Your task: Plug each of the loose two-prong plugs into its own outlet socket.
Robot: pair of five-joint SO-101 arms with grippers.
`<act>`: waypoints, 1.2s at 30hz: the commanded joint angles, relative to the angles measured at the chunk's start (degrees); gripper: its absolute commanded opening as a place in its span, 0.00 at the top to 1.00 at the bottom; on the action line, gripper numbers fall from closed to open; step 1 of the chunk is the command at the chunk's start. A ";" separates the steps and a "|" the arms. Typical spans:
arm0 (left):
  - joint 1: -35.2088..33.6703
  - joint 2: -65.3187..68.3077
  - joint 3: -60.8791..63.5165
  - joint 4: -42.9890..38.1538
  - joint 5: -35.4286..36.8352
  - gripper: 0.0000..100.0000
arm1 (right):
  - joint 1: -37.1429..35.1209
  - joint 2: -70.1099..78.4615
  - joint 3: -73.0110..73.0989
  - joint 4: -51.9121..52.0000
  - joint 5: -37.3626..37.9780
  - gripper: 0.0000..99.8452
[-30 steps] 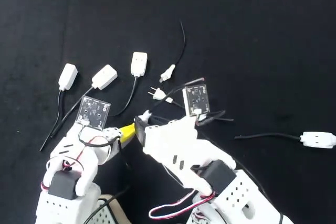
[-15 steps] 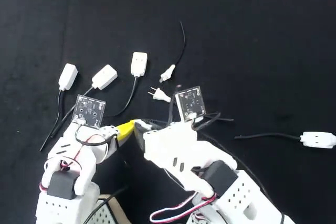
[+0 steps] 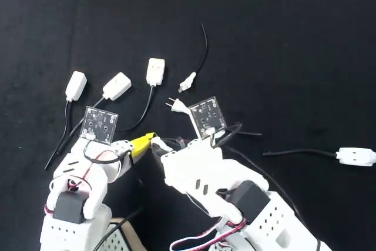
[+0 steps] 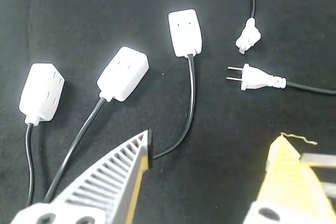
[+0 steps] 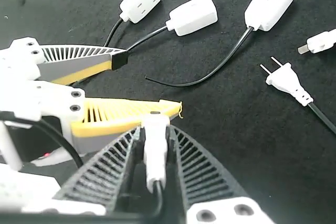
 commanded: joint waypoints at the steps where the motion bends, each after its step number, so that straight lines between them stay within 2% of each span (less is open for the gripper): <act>1: -1.10 -0.35 -1.36 -2.20 1.23 0.65 | -1.67 0.31 -1.98 2.29 2.02 0.99; 5: -1.10 -0.35 -1.36 -1.85 0.88 0.65 | -0.88 0.40 -4.62 4.92 2.64 0.99; 10: -4.53 -0.35 -2.86 2.11 -1.14 0.65 | 6.07 7.96 -13.23 10.29 4.66 0.99; 14: -12.70 -0.18 -7.43 6.42 -4.31 0.65 | 11.52 24.92 -23.52 13.71 8.70 0.99; 19: -25.63 0.26 -12.09 6.77 -4.75 0.65 | 12.22 44.26 -36.97 18.37 16.35 0.99; 22: -28.53 2.29 -12.70 5.89 -6.86 0.65 | 12.66 50.07 -41.63 20.57 18.73 0.99; 26: -28.62 12.84 -13.49 0.35 -7.56 0.65 | 14.95 51.12 -42.07 21.27 18.99 0.98; 32: -27.82 40.97 -25.27 -9.76 -8.09 0.65 | 23.38 51.56 -41.54 21.45 20.48 0.98; 34: -27.82 50.99 -31.52 -11.25 -10.29 0.65 | 23.56 51.56 -41.27 22.51 26.29 0.98; 36: -27.91 60.40 -38.64 -11.16 -12.04 0.65 | 23.74 51.65 -41.10 23.03 36.04 0.99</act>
